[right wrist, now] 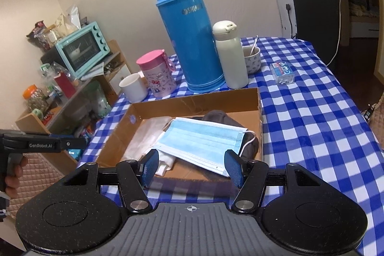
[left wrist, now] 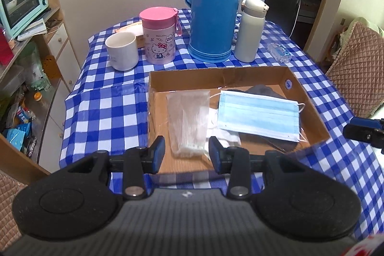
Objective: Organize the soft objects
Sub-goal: 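Withdraw both tools from the tray toward the yellow towel and green cloth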
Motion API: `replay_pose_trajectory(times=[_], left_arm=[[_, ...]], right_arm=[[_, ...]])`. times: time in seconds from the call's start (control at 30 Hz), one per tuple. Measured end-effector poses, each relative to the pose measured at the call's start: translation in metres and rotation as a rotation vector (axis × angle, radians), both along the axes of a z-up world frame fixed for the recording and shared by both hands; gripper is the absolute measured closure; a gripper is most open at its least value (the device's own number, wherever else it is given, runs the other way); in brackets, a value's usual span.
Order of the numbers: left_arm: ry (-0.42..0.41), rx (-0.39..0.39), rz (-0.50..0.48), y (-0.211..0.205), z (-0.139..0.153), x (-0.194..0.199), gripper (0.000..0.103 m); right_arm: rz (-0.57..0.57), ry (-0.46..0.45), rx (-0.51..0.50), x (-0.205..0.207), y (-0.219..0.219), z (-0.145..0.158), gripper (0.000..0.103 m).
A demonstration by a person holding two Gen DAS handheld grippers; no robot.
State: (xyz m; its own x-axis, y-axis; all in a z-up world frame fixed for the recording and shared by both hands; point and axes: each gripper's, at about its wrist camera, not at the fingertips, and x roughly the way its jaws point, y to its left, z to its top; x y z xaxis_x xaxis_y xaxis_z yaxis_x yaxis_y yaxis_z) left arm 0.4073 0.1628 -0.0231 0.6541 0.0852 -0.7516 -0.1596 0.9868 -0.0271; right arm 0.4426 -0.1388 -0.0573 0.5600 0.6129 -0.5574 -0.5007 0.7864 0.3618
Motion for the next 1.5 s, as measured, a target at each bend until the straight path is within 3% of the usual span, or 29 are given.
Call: replay_pose_trajectory(times=[0.27, 0.73, 1.5], left_arm=[[-0.009, -0.009, 0.008, -0.011, 0.010, -0.044, 0.066], [0.029, -0.037, 0.024, -0.032, 0.003, -0.118, 0.065], [0.165, -0.101, 0.018, -0.062, -0.046, -0.192, 0.060]], right_arm=[[-0.017, 0.020, 0.035, -0.034, -0.020, 0.010, 0.042], [-0.033, 0.088, 0.014, -0.091, -0.039, 0.004, 0.042], [0.001, 0.199, -0.082, -0.162, -0.046, -0.034, 0.042]])
